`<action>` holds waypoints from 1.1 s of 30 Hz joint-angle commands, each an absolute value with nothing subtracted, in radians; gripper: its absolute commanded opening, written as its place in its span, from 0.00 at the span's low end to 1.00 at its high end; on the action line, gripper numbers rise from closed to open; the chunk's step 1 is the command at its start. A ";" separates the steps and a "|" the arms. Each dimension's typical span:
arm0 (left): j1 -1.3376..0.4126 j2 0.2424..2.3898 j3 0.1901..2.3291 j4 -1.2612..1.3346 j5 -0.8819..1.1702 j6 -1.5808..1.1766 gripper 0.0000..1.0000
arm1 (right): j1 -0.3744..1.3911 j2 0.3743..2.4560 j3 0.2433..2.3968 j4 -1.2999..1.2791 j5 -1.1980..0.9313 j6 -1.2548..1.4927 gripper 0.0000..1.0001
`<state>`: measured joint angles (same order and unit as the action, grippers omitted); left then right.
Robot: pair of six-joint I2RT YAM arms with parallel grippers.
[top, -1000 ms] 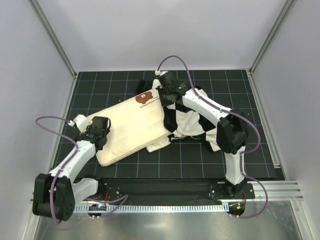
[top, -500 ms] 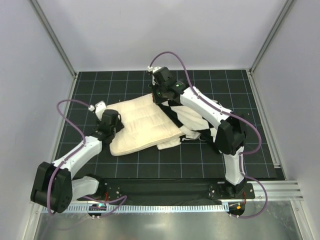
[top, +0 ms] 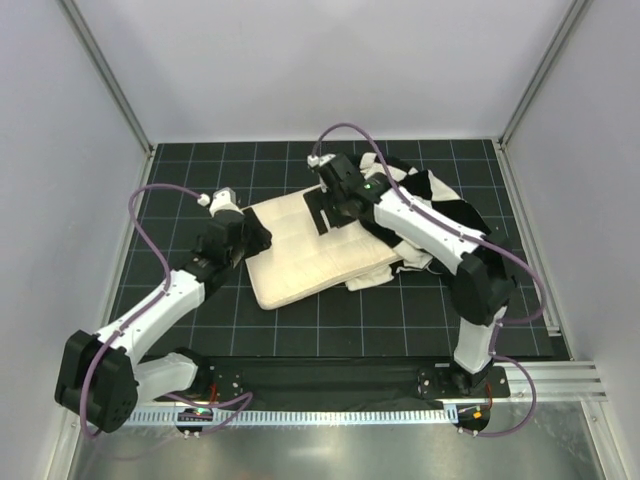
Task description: Put the pillow into the pillowcase
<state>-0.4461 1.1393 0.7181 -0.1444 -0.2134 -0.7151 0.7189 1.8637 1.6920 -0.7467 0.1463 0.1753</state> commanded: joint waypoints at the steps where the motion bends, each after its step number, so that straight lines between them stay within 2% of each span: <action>1: -0.457 1.144 0.761 -0.087 -0.173 -0.722 0.56 | 0.727 1.660 1.523 -0.589 -0.022 0.153 0.83; 3: -0.456 1.149 0.761 -0.094 -0.182 -0.726 0.59 | 0.730 1.611 1.453 -0.498 -0.194 0.163 0.95; 5: -0.457 1.147 0.773 -0.141 -0.221 -0.733 0.72 | 0.739 1.563 1.382 -0.450 -0.318 0.190 0.97; 6: -0.454 1.144 0.779 -0.161 -0.279 -0.733 0.79 | 0.761 1.554 1.367 -0.408 -0.334 0.195 1.00; 7: -0.446 1.144 0.793 -0.228 -0.314 -0.738 0.91 | 0.778 1.554 1.353 -0.396 -0.334 0.201 1.00; 10: -0.338 1.144 0.844 -0.334 -0.324 -0.788 1.00 | 0.843 1.588 1.388 -0.391 -0.256 0.215 1.00; 13: -0.180 1.097 0.819 -0.371 -0.232 -0.854 1.00 | 0.902 1.646 1.410 -0.365 -0.181 0.250 1.00; 18: -0.033 0.977 0.769 -0.399 -0.235 -0.914 1.00 | 0.977 1.749 1.434 -0.258 -0.050 0.321 1.00; 22: 0.000 0.930 0.755 -0.411 -0.212 -0.920 1.00 | 1.054 1.873 1.554 -0.296 0.159 0.307 1.00; 25: 0.029 0.928 0.759 -0.425 -0.206 -0.907 1.00 | 1.072 1.977 1.621 -0.331 0.239 0.296 0.99; 30: 0.031 0.930 0.752 -0.422 -0.204 -0.904 1.00 | 1.091 2.140 1.777 -0.530 0.386 0.253 1.00; 31: 0.032 0.931 0.749 -0.413 -0.204 -0.904 1.00 | 1.092 2.190 1.805 -0.628 0.447 0.264 0.96; 32: 0.032 0.939 0.743 -0.408 -0.204 -0.904 1.00 | 1.092 2.210 1.833 -0.679 0.554 0.287 0.85; 33: 0.031 0.943 0.739 -0.399 -0.199 -0.905 1.00 | 1.092 2.230 1.879 -0.725 0.608 0.316 0.35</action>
<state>0.0231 0.9344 0.7521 -0.4229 -0.2157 -0.9028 1.1019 2.1742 1.7798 -0.5129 0.3389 0.2768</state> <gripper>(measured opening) 0.996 0.835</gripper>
